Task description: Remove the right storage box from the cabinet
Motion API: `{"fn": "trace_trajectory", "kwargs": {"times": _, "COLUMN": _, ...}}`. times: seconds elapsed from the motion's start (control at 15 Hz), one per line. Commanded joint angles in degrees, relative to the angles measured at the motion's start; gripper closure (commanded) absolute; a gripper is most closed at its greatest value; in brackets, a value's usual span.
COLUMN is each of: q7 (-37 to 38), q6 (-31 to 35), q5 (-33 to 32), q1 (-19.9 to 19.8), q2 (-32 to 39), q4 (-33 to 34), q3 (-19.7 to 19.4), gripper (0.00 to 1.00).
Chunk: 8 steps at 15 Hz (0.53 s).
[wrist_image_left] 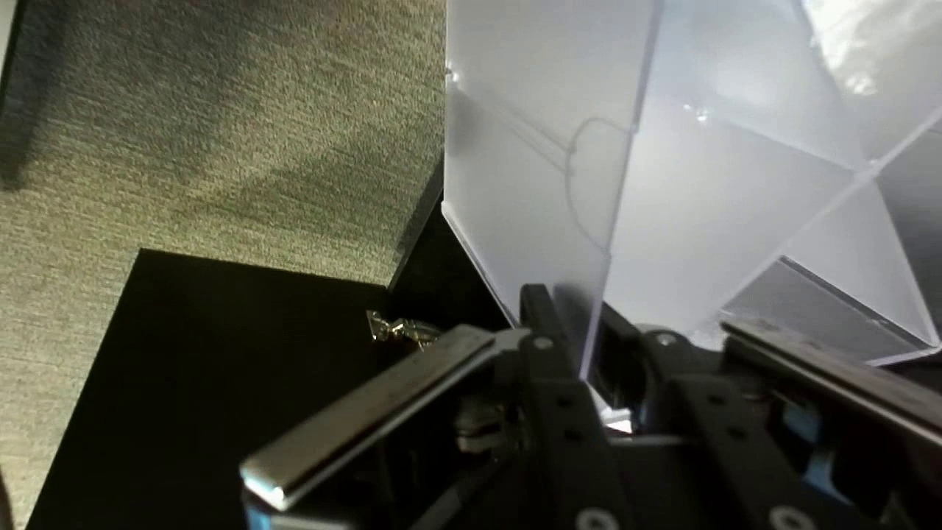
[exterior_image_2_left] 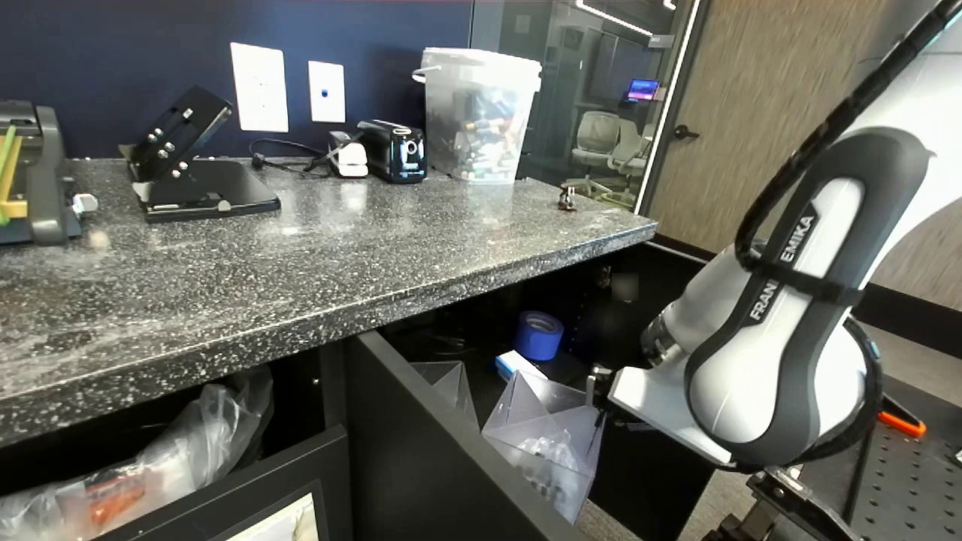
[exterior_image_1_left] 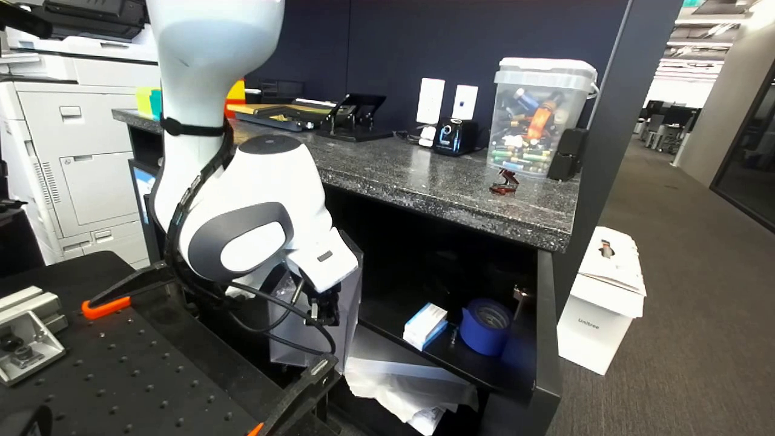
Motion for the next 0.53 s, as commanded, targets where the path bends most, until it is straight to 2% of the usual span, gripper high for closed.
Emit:
{"fn": "trace_trajectory", "kwargs": {"times": 0.0, "q7": -3.7, "q6": 7.6, "q5": -5.0, "q1": -13.4, "q2": -10.5, "q4": -13.3, "q3": 10.7, "gripper": 0.97}}
{"fn": "trace_trajectory", "kwargs": {"times": 0.47, "q7": -2.6, "q6": 1.9, "q5": -14.3, "q1": -34.9, "q2": -26.3, "q4": -28.9, "q3": 28.0, "gripper": 0.97}}
